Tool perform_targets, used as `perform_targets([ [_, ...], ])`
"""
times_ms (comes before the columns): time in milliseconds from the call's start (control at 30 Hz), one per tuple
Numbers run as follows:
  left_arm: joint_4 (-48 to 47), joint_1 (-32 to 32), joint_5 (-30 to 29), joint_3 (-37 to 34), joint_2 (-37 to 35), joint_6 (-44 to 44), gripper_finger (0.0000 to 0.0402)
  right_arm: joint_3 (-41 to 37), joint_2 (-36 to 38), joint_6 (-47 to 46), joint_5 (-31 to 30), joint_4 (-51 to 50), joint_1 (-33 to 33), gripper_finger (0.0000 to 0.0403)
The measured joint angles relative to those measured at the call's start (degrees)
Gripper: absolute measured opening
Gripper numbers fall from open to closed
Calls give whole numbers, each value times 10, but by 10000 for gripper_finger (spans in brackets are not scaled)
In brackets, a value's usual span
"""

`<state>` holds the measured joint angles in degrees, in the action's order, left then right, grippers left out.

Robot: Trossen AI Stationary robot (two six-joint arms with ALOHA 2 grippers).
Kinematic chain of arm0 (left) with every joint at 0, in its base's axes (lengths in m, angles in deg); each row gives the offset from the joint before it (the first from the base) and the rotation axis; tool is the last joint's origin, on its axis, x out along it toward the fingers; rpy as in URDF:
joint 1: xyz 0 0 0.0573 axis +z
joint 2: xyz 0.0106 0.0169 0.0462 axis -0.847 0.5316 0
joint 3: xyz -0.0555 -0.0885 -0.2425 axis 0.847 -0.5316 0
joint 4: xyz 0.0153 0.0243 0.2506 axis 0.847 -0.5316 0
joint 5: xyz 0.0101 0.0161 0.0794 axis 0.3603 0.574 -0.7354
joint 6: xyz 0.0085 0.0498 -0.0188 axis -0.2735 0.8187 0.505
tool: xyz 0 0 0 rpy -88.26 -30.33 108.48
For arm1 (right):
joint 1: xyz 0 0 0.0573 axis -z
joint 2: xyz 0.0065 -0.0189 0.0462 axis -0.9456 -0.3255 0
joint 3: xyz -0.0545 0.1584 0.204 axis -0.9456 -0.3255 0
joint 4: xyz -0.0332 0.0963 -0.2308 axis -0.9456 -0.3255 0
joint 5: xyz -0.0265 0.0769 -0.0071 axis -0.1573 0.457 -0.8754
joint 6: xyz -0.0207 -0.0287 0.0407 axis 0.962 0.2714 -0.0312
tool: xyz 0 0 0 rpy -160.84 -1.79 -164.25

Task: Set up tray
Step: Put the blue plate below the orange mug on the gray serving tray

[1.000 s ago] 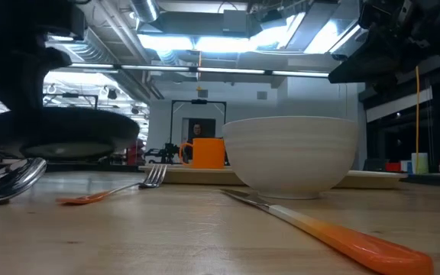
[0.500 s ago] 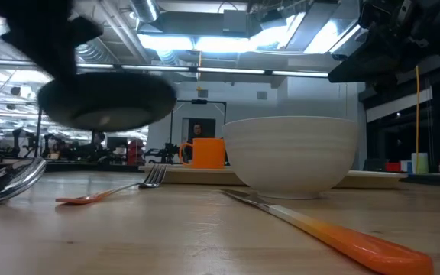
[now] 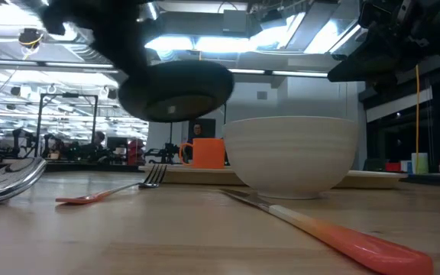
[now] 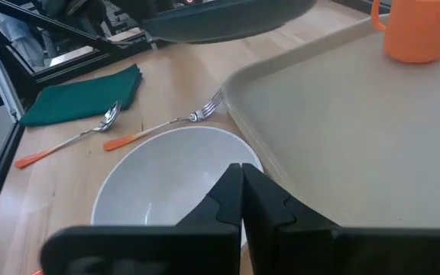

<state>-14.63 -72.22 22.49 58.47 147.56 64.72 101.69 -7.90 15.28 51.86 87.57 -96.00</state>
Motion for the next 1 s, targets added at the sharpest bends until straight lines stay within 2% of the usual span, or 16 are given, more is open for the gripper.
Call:
perform_targets([
  [233, 43, 65, 36, 0, 13, 95, 2, 0, 0, 2, 0, 0, 0, 6],
  [533, 52, 130, 88, 22, 101, 216, 2, 0, 0, 3, -1, -1, 0, 6],
  [767, 59, 158, 114, 67, 154, 271, 2, 0, 0, 14, -23, 1, 3, 6],
  [1000, 52, 179, 102, 69, 204, 273, 3, 0, 0, 16, -31, -2, 9, 6],
])
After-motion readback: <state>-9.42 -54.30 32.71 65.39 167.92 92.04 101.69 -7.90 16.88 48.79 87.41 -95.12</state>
